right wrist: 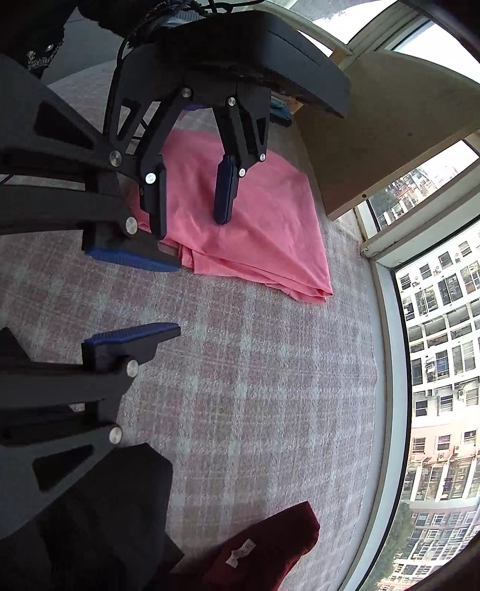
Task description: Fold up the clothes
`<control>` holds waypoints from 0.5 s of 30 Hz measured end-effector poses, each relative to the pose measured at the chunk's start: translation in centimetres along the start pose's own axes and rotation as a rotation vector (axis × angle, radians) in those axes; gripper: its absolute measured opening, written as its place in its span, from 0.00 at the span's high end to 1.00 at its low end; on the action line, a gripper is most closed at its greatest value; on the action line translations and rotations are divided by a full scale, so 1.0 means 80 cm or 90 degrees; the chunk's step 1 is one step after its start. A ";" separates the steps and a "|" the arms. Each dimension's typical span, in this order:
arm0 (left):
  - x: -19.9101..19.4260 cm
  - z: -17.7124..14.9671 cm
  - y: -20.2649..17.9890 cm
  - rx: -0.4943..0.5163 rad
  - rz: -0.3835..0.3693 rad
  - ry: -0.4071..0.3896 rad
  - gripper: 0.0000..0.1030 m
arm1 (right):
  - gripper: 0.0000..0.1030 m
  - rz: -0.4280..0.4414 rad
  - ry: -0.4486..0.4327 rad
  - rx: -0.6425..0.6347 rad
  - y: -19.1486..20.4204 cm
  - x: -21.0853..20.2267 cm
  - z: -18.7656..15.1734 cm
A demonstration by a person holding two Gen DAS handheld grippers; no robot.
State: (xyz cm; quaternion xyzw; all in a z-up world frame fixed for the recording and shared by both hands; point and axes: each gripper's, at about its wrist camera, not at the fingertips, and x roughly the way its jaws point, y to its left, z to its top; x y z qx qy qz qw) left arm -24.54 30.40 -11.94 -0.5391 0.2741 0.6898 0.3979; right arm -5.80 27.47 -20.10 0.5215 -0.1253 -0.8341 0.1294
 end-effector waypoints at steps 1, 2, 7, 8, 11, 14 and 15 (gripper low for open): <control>0.003 -0.001 -0.001 0.008 0.003 0.003 0.52 | 0.72 -0.002 0.006 -0.013 0.001 0.003 0.001; 0.006 -0.002 -0.002 0.017 0.006 0.005 0.54 | 0.72 -0.004 0.010 -0.026 0.002 0.006 0.002; -0.003 -0.005 0.026 -0.023 -0.042 0.000 0.97 | 0.69 -0.003 0.034 -0.073 0.003 0.025 0.013; -0.005 -0.007 0.033 -0.036 -0.051 -0.003 0.97 | 0.69 0.002 0.034 -0.078 0.003 0.028 0.016; -0.016 -0.014 0.047 -0.066 -0.065 -0.025 0.98 | 0.69 0.010 0.030 -0.092 0.005 0.034 0.025; -0.030 -0.022 0.055 -0.092 -0.073 -0.054 0.98 | 0.69 0.047 0.012 -0.109 0.011 0.033 0.029; -0.035 -0.024 0.058 -0.101 -0.076 -0.063 0.98 | 0.69 0.060 0.006 -0.121 0.015 0.032 0.029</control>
